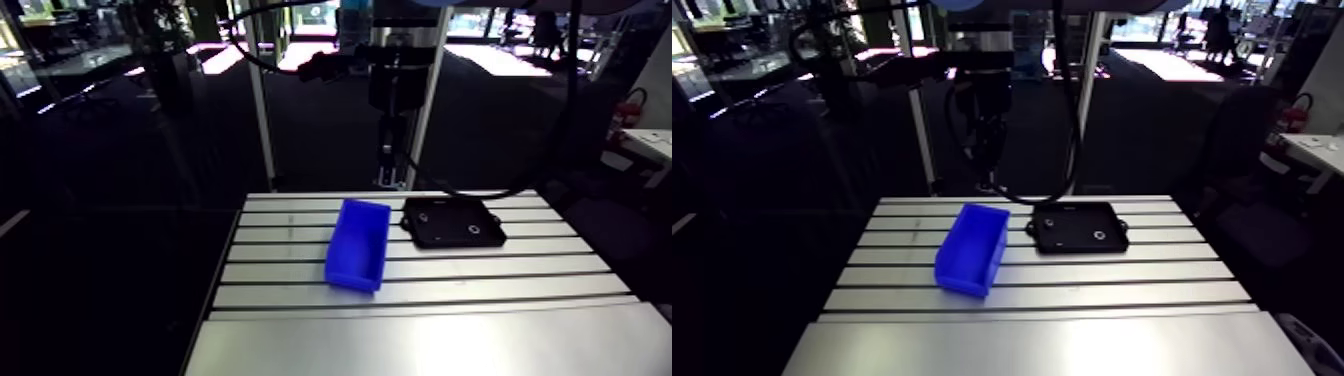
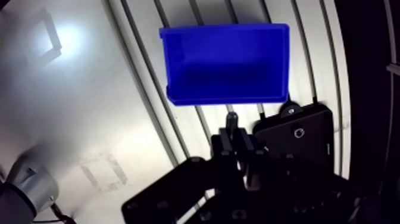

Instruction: Pick up the M10 bolt from the tray and put it into the blue bin.

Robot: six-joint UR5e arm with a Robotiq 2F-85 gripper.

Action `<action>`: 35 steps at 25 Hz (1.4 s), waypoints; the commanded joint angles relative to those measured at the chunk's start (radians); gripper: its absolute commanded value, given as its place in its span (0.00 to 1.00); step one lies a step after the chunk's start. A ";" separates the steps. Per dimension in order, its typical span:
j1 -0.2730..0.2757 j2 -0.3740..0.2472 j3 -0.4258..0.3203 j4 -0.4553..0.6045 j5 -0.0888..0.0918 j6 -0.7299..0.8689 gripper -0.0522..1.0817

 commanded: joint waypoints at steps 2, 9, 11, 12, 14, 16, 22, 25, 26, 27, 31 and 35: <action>0.031 0.012 0.052 -0.082 -0.002 -0.010 0.97; 0.050 0.032 0.097 -0.159 -0.005 -0.009 0.97; 0.051 0.042 0.107 -0.185 -0.005 -0.010 0.97; 0.051 0.046 0.112 -0.198 -0.005 -0.009 0.97; 0.061 0.058 0.118 -0.216 -0.005 -0.009 0.97; 0.068 0.067 0.126 -0.221 -0.005 -0.007 0.97; 0.071 0.099 0.135 -0.245 -0.006 -0.003 0.96; 0.071 0.113 0.147 -0.285 -0.008 -0.004 0.96; 0.071 0.118 0.149 -0.290 -0.010 -0.003 0.96; 0.071 0.124 0.149 -0.293 -0.013 -0.003 0.96; 0.070 0.151 0.149 -0.294 -0.011 0.002 0.96; 0.071 0.181 0.158 -0.322 -0.011 0.007 0.96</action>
